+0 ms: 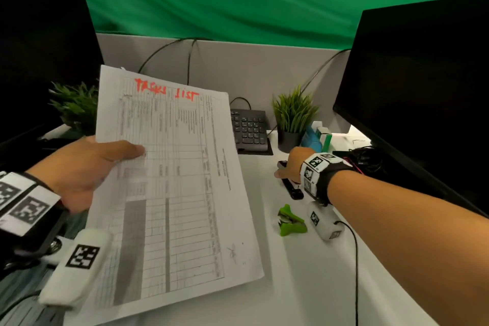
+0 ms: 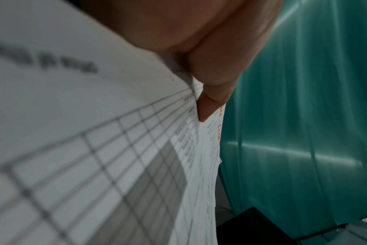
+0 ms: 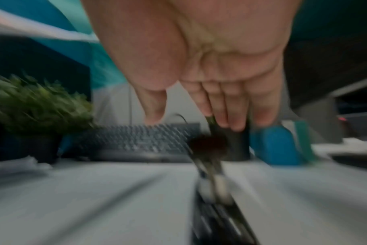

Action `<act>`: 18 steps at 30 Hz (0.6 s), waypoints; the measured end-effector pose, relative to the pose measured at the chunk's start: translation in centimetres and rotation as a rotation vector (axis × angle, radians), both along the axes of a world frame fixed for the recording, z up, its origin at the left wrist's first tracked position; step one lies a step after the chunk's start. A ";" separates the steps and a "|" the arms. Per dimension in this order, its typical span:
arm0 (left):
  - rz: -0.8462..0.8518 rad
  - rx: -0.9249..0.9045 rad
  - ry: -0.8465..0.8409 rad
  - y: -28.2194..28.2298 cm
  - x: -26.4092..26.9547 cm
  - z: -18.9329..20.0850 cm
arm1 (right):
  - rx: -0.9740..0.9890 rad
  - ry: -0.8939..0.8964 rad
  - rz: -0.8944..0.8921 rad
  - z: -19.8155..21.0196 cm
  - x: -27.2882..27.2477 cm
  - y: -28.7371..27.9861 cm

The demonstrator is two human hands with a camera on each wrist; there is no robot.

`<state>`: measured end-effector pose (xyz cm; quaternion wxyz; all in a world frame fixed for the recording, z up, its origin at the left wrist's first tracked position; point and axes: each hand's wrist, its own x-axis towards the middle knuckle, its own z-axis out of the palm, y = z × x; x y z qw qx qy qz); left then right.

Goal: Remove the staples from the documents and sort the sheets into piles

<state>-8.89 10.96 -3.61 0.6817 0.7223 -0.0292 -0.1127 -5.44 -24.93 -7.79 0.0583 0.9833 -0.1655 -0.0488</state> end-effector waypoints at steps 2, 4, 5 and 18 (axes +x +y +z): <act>0.017 -0.034 -0.014 0.1 -0.6 1.0 | 0.157 -0.241 0.045 2.1 -1.0 0.3; 0.076 -0.077 -0.036 0.8 -0.7 2.3 | 0.552 -0.470 0.119 5.0 -2.8 2.3; 0.119 -0.091 -0.065 1.2 -0.6 3.1 | 0.879 -0.522 0.148 6.3 -3.9 4.0; 0.192 0.845 -0.109 7.2 -0.9 4.4 | 1.682 -0.027 0.093 1.3 -8.0 17.6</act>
